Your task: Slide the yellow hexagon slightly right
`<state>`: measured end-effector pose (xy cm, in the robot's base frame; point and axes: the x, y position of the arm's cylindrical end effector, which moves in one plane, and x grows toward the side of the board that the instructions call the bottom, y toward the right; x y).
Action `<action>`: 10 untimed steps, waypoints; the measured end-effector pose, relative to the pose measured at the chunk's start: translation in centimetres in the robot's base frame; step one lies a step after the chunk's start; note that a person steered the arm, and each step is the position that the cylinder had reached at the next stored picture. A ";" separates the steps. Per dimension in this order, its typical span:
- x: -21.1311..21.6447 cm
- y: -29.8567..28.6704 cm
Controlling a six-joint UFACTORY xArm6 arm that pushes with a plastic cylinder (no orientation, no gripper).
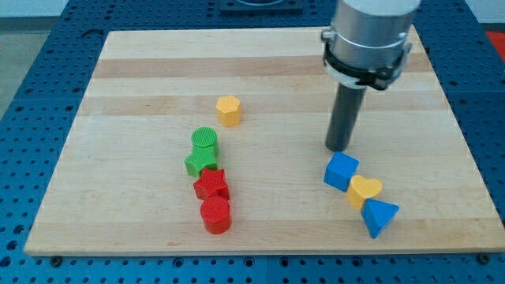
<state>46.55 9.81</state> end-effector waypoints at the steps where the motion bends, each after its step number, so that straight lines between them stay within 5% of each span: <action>1: -6.0 -3.1; 3: -13.8 -14.7; 5: -12.0 -28.8; 7: -7.4 -27.0; 10: -4.0 -10.6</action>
<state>42.59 -0.80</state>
